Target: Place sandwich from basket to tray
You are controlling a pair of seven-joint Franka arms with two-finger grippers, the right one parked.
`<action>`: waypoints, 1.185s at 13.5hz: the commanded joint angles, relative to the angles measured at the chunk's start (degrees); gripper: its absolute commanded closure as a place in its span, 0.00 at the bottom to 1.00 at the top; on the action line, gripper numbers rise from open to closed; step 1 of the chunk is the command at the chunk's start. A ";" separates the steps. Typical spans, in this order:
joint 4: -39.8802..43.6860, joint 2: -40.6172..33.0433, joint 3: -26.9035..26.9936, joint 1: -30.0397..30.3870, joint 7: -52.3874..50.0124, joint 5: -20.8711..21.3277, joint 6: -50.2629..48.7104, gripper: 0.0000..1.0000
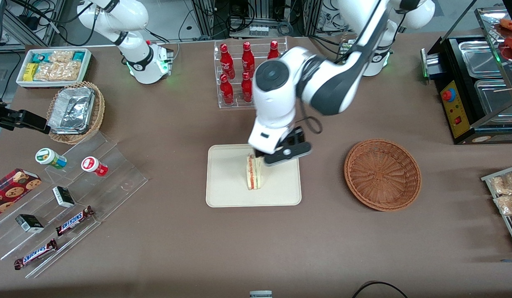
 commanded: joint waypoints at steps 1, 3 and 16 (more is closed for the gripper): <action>-2.12 -5.35 -0.31 3.01 -0.49 -0.51 -4.04 0.01; -2.12 -7.81 -0.31 5.73 0.29 -0.25 -8.44 0.01; -7.40 -19.33 -0.31 32.36 42.97 -2.79 -19.44 0.01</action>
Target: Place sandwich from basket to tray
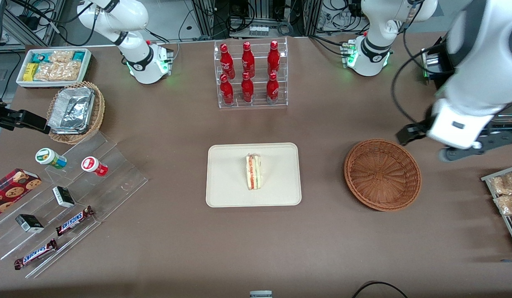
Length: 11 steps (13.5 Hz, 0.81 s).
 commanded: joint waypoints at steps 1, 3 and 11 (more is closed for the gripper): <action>-3.14 -3.29 -0.87 5.83 9.91 -2.26 -0.99 0.01; -5.69 -5.74 -0.87 10.49 18.34 -3.59 -0.82 0.01; -8.70 -9.89 -0.96 13.32 26.21 -4.20 -0.99 0.01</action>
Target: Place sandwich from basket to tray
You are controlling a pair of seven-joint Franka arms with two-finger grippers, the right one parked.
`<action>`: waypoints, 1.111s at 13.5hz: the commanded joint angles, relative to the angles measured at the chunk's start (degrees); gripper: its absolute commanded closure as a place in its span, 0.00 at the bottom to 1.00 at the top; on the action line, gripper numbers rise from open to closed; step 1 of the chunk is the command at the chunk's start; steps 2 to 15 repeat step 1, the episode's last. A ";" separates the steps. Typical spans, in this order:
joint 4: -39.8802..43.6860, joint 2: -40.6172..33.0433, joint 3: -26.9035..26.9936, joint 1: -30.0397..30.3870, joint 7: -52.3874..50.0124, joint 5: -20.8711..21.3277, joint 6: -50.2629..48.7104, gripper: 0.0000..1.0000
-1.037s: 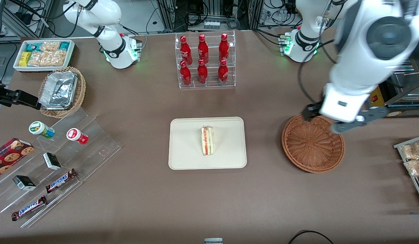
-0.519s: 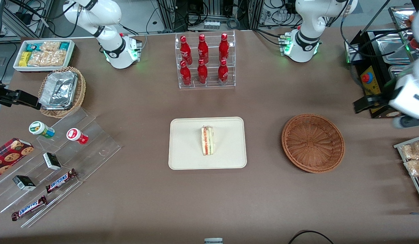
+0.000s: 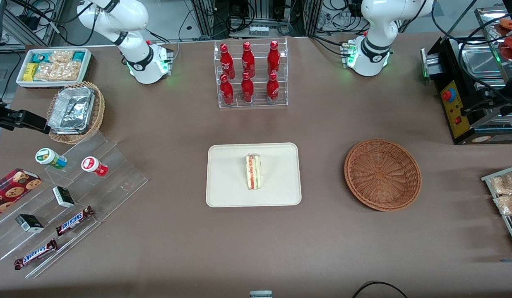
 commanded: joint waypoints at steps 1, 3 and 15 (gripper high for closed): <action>0.03 -0.57 -0.07 -0.35 -1.17 -0.86 -0.17 0.01; 0.03 -0.57 -0.07 -0.35 -1.17 -0.86 -0.17 0.01; 0.03 -0.57 -0.07 -0.35 -1.17 -0.86 -0.17 0.01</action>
